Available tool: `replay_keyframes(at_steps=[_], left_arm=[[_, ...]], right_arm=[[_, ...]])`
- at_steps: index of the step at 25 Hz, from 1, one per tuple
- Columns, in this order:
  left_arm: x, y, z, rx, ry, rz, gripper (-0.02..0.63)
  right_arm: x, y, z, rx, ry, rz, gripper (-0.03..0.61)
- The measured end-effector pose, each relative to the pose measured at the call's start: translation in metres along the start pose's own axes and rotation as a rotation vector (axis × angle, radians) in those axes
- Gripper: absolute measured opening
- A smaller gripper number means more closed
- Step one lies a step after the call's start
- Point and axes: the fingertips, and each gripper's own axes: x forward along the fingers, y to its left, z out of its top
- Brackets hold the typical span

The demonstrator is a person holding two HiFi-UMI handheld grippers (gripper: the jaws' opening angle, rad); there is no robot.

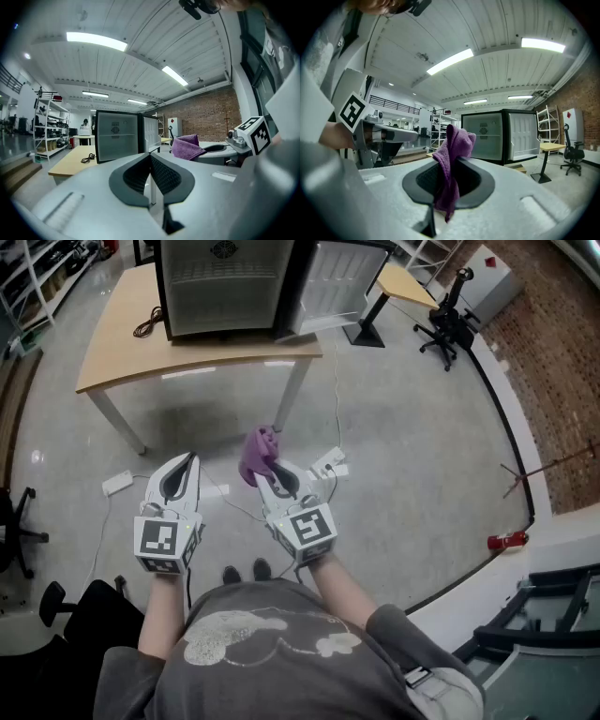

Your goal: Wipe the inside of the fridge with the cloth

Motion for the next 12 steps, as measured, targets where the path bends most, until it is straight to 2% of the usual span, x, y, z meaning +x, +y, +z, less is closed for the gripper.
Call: replay_keyframes(at_steps=[5, 8, 12], left_arm=[[0.0006, -0.0008, 0.0012, -0.003, 0.007, 0.012, 0.015], [0.0002, 0.0007, -0.0032, -0.007, 0.017, 0.026, 0.015], [0.0017, 0.0002, -0.0046, 0.006, 0.022, 0.038, 0.015]], right_arm=[[0.0021, 0.0051, -0.0024, -0.002, -0.019, 0.036, 0.038], [0.0009, 0.0009, -0.0043, 0.000, -0.001, 0.015, 0.038], [-0.0011, 0.0010, -0.0042, 0.000, -0.015, 0.032, 0.040]])
